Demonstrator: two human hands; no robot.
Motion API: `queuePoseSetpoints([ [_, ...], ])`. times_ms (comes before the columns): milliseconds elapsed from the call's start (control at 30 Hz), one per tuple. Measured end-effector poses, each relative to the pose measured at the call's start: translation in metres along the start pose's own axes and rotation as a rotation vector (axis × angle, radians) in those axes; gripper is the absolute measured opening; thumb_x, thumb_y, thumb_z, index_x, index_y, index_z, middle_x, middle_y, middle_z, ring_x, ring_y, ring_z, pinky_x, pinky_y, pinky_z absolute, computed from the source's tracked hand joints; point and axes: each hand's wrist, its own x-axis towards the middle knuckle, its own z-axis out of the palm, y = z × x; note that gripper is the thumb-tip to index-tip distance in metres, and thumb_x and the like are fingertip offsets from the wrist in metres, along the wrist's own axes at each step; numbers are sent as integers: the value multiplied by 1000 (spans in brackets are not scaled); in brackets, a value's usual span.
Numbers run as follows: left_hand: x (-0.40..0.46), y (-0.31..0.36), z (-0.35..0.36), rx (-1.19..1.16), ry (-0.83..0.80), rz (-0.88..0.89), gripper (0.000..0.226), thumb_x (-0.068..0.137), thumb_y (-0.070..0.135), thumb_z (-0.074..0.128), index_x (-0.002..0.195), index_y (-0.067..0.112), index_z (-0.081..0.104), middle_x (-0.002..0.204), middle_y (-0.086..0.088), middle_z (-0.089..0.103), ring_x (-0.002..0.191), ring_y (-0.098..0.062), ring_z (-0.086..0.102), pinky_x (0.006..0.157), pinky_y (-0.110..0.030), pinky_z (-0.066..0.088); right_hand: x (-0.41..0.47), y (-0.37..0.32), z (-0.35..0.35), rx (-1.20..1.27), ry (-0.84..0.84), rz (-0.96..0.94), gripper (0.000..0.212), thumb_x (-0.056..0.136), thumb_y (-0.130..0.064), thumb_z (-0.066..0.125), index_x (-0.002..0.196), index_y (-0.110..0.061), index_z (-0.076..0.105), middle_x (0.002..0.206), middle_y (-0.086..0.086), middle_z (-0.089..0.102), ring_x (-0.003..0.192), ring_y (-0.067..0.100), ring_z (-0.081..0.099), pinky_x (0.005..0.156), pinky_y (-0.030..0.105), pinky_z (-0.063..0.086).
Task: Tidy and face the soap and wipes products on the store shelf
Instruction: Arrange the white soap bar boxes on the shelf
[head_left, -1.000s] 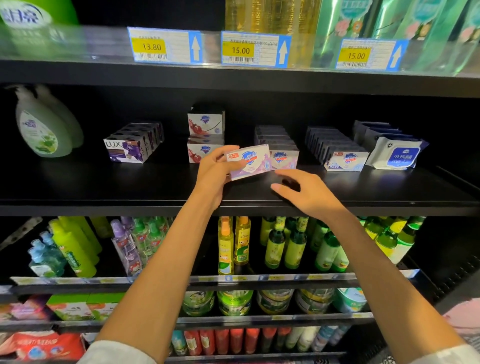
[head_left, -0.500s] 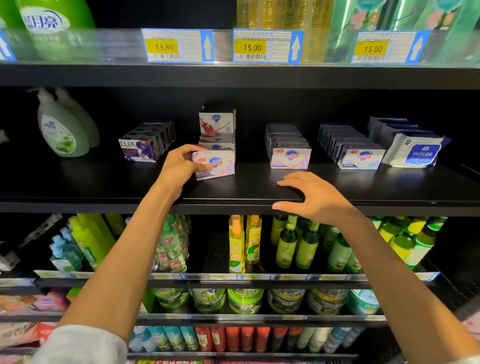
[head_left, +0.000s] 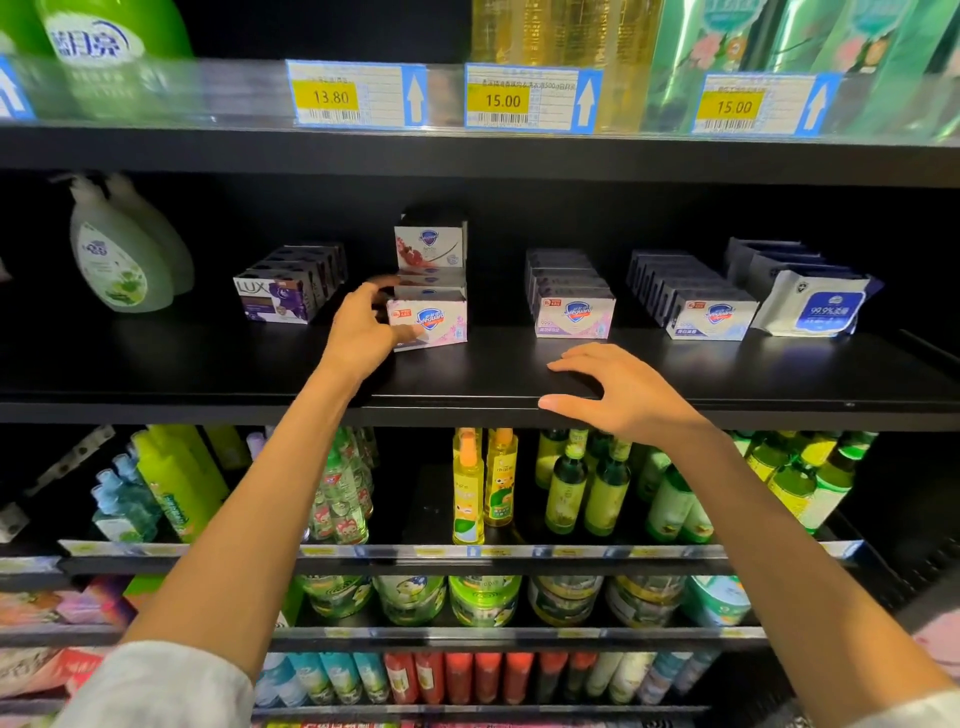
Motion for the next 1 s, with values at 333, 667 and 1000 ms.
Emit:
queuePoseSetpoints([
  [333, -63, 12, 19, 511, 89, 431, 40, 94, 28, 77, 130, 12, 70, 138, -7, 50, 133, -23, 42, 107, -26, 36, 33, 16, -11, 369, 471, 195, 32, 97, -40, 72, 124, -23, 69, 121, 0, 66, 111, 15, 64, 101, 33, 51],
  [667, -52, 6, 13, 654, 15, 318, 49, 100, 27, 69, 143, 3, 60, 158, -4, 40, 142, -25, 44, 116, -43, 41, 57, 30, -10, 367, 404, 369, 65, 92, -45, 77, 146, -16, 55, 143, 14, 54, 127, 30, 58, 106, 40, 47],
  [1000, -81, 5, 30, 572, 19, 540, 46, 99, 37, 67, 134, 7, 68, 145, -10, 52, 139, -27, 44, 114, -41, 43, 63, 47, -8, 514, 401, 469, 73, 81, -38, 89, 141, -15, 56, 129, 9, 66, 115, 28, 64, 103, 49, 53],
])
